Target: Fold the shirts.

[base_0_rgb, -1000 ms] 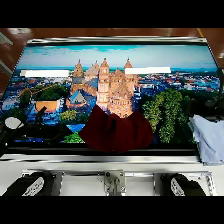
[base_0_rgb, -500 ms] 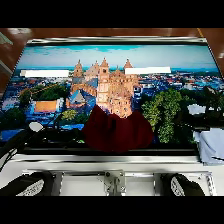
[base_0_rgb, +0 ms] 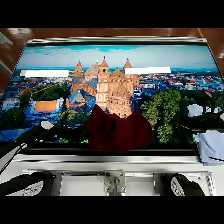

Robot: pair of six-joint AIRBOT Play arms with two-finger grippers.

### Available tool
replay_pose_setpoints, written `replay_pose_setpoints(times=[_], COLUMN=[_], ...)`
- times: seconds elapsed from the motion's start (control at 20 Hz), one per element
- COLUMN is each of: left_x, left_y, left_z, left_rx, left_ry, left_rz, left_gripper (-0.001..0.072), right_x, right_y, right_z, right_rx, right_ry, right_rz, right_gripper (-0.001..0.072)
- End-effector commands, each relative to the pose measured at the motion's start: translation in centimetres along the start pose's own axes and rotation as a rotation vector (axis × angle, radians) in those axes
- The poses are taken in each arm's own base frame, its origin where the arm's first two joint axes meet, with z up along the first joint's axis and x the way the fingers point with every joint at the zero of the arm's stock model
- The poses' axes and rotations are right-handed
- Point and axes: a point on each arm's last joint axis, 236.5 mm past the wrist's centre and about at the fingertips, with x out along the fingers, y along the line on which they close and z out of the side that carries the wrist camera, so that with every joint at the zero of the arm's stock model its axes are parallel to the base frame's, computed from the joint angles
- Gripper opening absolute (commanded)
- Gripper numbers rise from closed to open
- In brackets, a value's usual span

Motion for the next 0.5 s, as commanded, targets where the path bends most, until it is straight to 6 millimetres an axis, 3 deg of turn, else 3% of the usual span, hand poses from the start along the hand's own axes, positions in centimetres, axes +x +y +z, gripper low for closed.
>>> replay_pose_setpoints(times=[0.0,0.05,0.25,0.45], left_x=[0.7,0.7,0.3,-0.7], left_y=[-1.1,-1.1,-2.2,-3.7], left_z=[1.1,1.2,-0.1,-0.2], left_rx=[0.014,0.022,0.137,0.178], left_ry=[-0.06,-0.065,-0.007,-0.014], left_rz=[-0.007,-0.006,-0.033,-0.065], left_gripper=[0.0149,0.004,0.0038,0.0037], right_x=[2.5,3.6,7.7,10.4], right_y=[0.8,0.9,1.2,1.5], right_z=[-2.7,-3.8,-6.9,-6.7], right_rx=[0.051,0.074,0.188,0.331], right_ry=[0.08,0.105,0.145,0.062], right_rz=[0.072,0.09,0.156,0.216], right_gripper=[0.0679,0.0678,0.0678,0.0678])
